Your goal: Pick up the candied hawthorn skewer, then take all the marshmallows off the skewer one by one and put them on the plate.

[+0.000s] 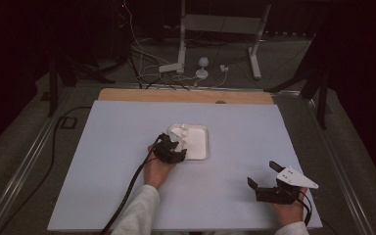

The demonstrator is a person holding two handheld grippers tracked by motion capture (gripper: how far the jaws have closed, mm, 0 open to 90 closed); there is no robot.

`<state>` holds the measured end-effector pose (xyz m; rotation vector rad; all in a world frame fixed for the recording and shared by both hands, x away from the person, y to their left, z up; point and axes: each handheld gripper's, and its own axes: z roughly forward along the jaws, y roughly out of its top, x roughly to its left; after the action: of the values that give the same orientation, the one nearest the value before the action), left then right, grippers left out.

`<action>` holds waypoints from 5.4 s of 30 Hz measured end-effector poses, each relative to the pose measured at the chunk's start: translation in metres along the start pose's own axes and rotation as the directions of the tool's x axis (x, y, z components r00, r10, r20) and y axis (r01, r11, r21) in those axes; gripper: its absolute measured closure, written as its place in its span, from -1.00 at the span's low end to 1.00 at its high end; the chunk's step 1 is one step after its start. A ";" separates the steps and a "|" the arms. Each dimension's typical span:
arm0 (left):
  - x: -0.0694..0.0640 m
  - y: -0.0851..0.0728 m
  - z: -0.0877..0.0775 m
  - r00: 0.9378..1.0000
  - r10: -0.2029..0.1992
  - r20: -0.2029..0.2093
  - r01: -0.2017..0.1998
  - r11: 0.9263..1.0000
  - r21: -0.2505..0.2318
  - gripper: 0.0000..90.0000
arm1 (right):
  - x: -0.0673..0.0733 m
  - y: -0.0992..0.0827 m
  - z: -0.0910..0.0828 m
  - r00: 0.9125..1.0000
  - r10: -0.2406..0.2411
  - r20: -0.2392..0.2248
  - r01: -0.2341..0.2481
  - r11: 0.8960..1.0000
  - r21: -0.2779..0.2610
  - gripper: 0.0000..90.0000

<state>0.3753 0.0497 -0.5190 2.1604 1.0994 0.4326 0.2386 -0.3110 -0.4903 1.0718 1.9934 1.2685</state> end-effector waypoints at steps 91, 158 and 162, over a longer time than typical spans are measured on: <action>0.015 -0.034 -0.100 0.982 -0.060 0.178 0.102 0.966 -0.236 1.00 | 0.006 0.105 0.050 0.985 0.010 -0.175 -0.015 0.999 -0.030 -1.00; 0.003 -0.038 -0.106 0.963 0.109 0.246 -0.009 0.928 -0.373 1.00 | 0.047 0.154 0.145 0.812 0.400 -0.424 -0.392 0.913 0.112 0.80; 0.003 -0.038 -0.107 0.966 0.122 0.228 -0.032 0.931 -0.363 1.00 | 0.048 0.154 0.143 0.832 0.387 -0.398 -0.384 0.919 0.090 0.84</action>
<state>0.2954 0.1118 -0.4679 1.8775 0.7343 0.3553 0.3751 -0.1646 -0.4097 1.3515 2.1428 1.8299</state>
